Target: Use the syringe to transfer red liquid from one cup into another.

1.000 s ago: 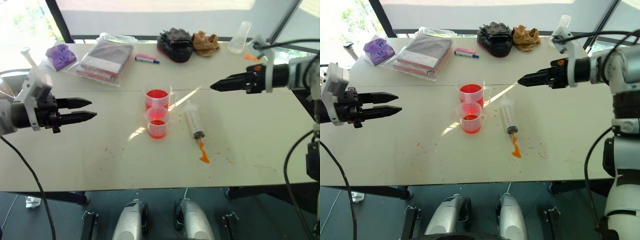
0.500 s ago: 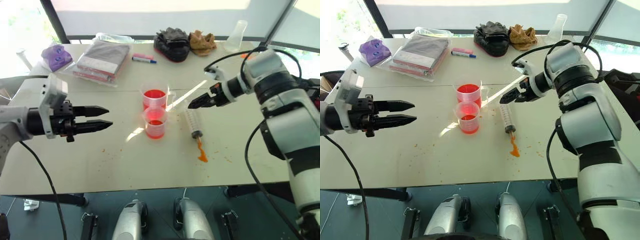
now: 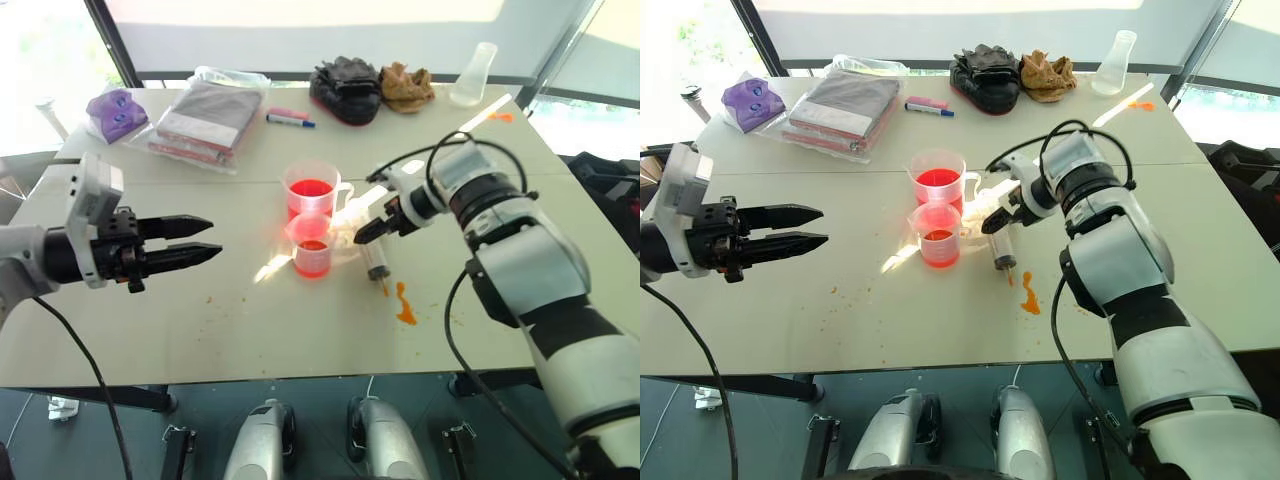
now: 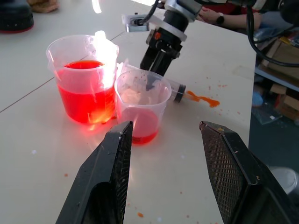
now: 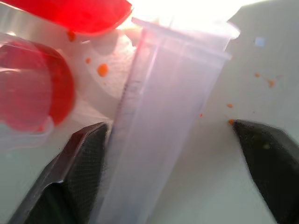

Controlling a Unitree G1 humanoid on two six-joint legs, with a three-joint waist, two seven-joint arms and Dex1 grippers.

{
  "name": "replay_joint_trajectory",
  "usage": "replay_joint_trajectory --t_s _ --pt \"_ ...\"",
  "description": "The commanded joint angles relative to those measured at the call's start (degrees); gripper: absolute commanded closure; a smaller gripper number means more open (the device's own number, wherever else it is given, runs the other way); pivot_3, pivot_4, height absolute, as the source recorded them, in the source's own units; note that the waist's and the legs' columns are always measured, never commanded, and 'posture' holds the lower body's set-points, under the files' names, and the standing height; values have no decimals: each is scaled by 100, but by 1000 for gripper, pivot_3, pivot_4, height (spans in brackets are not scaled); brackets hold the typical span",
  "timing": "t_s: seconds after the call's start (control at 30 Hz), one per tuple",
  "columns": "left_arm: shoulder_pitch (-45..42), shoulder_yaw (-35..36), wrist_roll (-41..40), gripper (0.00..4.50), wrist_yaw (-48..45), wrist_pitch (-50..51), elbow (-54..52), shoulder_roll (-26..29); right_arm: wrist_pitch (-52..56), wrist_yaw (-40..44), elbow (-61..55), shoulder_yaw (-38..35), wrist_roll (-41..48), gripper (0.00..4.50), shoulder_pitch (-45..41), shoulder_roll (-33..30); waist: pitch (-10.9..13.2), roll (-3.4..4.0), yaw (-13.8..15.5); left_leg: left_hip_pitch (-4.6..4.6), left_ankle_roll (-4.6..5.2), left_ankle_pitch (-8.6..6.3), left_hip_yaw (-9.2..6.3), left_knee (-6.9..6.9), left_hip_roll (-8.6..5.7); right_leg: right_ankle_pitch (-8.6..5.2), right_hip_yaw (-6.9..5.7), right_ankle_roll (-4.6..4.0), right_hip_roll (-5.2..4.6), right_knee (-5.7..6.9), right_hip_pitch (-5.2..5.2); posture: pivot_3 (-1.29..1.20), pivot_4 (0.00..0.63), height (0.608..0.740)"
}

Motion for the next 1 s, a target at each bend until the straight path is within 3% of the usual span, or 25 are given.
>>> replay_joint_trajectory --t_s 0.03,0.1,0.27,0.33,0.5,0.57,0.67,0.77,0.87,0.93,1.0 --pt "117 158 63 2106 88 -205 -138 -57 -194 -493 145 -182 -232 77 284 156 -5 -3 -13 2 1 -1 0 0 0 0 0 0 1 1 2 0 150 740" --pt "194 172 80 2106 139 -251 -157 -97 -281 -800 170 -352 -262 77 374 197 -9 -10 -19 21 8 -6 -2 -1 2 0 0 -1 2 1 22 0 150 740" --pt "334 219 90 2106 226 -350 -162 -170 -363 -1192 203 -613 -392 2492 506 256 -17 -18 -23 101 -12 -17 -16 -9 5 -15 -1 -28 5 -13 101 0 150 740" --pt "362 221 95 2106 234 -381 -141 -183 -339 -1211 209 -668 -448 2999 536 274 -21 -22 -25 102 -13 -17 -17 -9 5 -15 0 -29 4 -13 101 0 150 740" --pt "339 183 138 2106 222 -422 -82 -179 -250 -1175 181 -900 -429 3000 487 194 -24 -26 -42 101 -13 -17 -17 -10 5 -14 0 -30 3 -13 100 0 150 740" --pt "211 173 153 2106 229 -467 57 -162 -205 -1339 141 -1327 -168 3000 251 53 -22 -24 -45 101 -12 -17 -17 -11 5 -14 0 -31 3 -13 99 0 150 740" --pt "-427 117 186 2106 340 -547 631 -171 -288 -1525 -62 -2292 469 3000 -512 -375 1 -12 12 88 -12 -16 -18 -11 3 -14 0 -31 1 -12 89 0 150 740" --pt "-1262 -86 363 2106 303 -706 1393 -190 -325 -1106 -454 -2632 745 3000 -1062 -620 27 21 22 30 3 1 -9 -4 -4 -5 4 -36 -1 -6 31 0 150 740" --pt "-2146 -488 725 2106 72 -1016 2182 -237 -248 -801 -1305 -2787 1051 3000 -1174 -639 26 20 5 -6 5 7 -4 -12 -1 14 7 -1 13 2 -15 0 150 740" --pt "-3272 -1027 1330 2106 -129 -1642 3185 -452 -914 -958 -2983 -3111 1508 3000 -519 -262 7 -2 -17 0 1 4 1 -25 3 14 8 0 24 -3 -13 0 150 740" --pt "-4048 -1362 1774 2106 -319 -2132 4009 -626 -1458 -1211 -3953 -3323 1763 3000 -41 103 15 -12 34 -26 -7 3 -3 -23 8 8 -5 8 43 -23 -14 0 150 740"
